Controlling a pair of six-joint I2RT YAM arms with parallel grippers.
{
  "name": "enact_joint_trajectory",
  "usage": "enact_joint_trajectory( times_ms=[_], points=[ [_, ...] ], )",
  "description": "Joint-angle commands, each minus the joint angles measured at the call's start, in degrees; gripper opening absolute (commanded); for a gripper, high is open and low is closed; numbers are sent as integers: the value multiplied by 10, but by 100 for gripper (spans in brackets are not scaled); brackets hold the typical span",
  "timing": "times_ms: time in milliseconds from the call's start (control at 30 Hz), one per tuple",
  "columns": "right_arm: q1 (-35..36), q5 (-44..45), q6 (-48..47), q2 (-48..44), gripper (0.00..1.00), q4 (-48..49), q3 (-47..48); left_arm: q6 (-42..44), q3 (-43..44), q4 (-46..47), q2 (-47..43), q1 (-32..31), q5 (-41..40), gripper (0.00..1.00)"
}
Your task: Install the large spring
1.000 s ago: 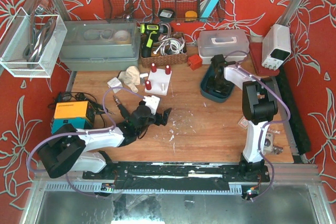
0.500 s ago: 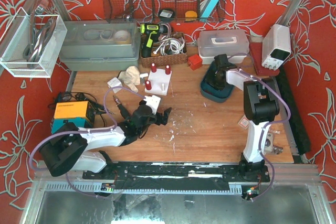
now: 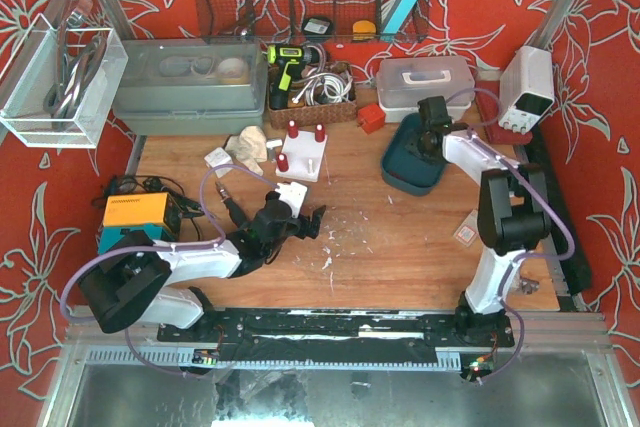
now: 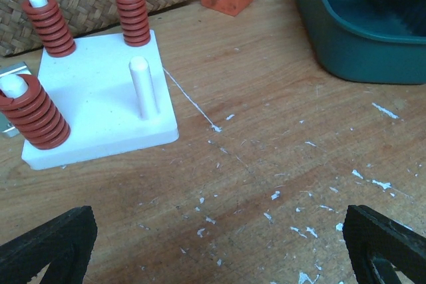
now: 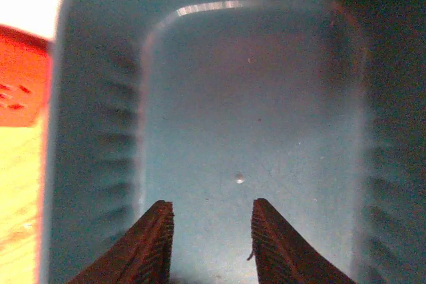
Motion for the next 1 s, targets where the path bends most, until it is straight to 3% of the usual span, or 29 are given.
enact_joint_trajectory(
  times_ms=[0,233,333,533,667,833,967],
  points=[
    [0,39,-38,-69,39,-30,-13,7,4,24,-9,1,-18,100],
    [-28,150,-110,-135,54,-92,-59,13,-18,31,-56,1,-17,100],
    [-50,90,-140,-135,54,-84,-76,19,-30,45,-74,1,-16,100],
    [-52,59,-187,-106,57,-94,-65,18,-14,30,-57,1,-8,100],
    [-51,32,-195,-78,55,-78,-53,14,-4,25,-50,1,6,100],
    [-51,65,-216,-35,49,-117,-33,15,-6,22,-51,2,-2,100],
    [-51,48,-244,-28,36,-109,-40,17,-2,6,-61,1,-7,100]
  ],
)
